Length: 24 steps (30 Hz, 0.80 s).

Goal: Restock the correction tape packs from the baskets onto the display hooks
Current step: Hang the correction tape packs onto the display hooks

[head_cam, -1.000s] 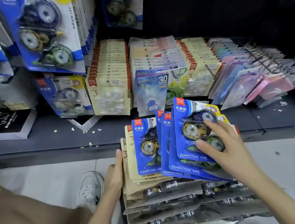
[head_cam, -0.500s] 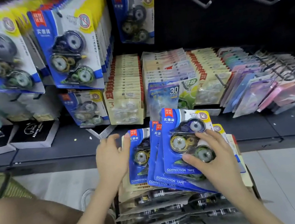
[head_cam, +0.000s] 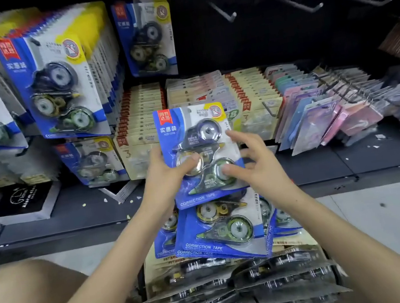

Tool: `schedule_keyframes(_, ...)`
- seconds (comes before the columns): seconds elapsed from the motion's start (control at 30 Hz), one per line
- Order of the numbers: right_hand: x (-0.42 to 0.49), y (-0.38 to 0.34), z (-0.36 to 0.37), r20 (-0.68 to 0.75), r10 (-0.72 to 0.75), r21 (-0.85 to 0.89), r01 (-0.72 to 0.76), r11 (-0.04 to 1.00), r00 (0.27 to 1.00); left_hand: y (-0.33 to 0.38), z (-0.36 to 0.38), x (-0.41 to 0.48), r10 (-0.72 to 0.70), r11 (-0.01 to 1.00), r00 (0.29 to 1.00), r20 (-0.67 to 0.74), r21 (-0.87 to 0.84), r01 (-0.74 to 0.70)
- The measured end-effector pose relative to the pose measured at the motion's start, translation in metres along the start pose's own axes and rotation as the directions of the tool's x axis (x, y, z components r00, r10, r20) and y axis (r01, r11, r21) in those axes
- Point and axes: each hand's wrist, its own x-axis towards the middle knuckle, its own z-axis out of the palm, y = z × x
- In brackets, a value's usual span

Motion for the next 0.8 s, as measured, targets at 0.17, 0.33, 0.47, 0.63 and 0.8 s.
schedule_keyframes(0.17,0.007,0.015,-0.026,0.058,0.314,-0.62,-0.212,0.756,0.948,0.022,-0.009,0.003,0.248,0.955,0.969,0.003,0.166,-0.245)
schedule_keyframes(0.33,0.019,0.033,-0.023,0.275,0.481,-0.757,-0.121,0.642,0.832,0.025,-0.012,0.017,0.393,0.872,0.918,0.052,0.296,-0.391)
schedule_keyframes(0.47,0.05,0.033,-0.019,0.331,0.48,-0.784,-0.045,0.619,0.812,0.02,-0.01,0.033,0.395,0.852,0.915,0.077,0.342,-0.397)
schedule_keyframes(0.63,0.088,0.037,-0.034,0.483,0.518,-0.447,-0.31,0.839,0.706,0.03,-0.011,0.047,0.439,0.852,0.898,0.006,0.314,-0.419)
schedule_keyframes(0.8,0.122,0.046,-0.057,0.48,0.52,-0.371,-0.373,0.85,0.707,0.03,-0.011,0.047,0.508,0.827,0.859,-0.067,0.314,-0.465)
